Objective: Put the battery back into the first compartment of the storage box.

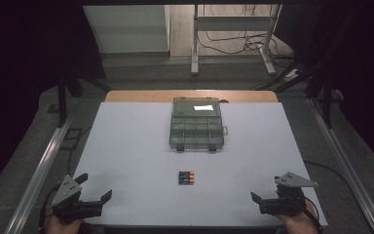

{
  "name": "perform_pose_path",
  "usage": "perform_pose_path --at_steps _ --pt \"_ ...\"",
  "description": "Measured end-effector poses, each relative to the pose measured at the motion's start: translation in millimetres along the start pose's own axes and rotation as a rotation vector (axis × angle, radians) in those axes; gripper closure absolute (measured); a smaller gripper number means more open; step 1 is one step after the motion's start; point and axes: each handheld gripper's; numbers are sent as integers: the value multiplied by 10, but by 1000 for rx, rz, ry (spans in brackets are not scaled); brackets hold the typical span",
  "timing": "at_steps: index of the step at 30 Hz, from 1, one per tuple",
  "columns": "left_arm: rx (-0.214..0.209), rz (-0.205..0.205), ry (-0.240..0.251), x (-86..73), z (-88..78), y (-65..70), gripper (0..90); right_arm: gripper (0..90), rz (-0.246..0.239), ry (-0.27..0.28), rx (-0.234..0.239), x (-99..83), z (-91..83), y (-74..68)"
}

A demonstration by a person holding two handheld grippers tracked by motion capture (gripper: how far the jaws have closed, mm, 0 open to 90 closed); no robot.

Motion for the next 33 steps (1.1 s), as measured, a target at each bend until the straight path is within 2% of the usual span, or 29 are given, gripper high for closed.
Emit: perform_pose_path --at_steps 3,8,13,18,22,28,33 --pt "2 -2 -6 6 7 1 7 0 -8 -9 7 20 15 -5" --pt "16 29 -8 6 6 35 7 0 -13 -16 19 116 27 -21" --pt "1 10 -9 6 12 11 7 0 -29 -15 35 176 53 -45" --pt "-1 9 -8 5 13 12 7 0 -49 -19 58 235 89 -66" --pt "1 17 -12 8 16 16 7 0 -43 -29 91 303 130 -80" --pt "-2 19 -11 7 15 15 9 0 -60 -23 96 411 193 -96" --pt "0 33 -15 9 17 27 10 0 -85 -39 100 517 281 -128"
Point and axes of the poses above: each handheld gripper's, and its own axes: z roughly forward along the jaws, x roughly out of its top, y roughly to its right, and after that the axes turned 7 degrees about -y, right-handed
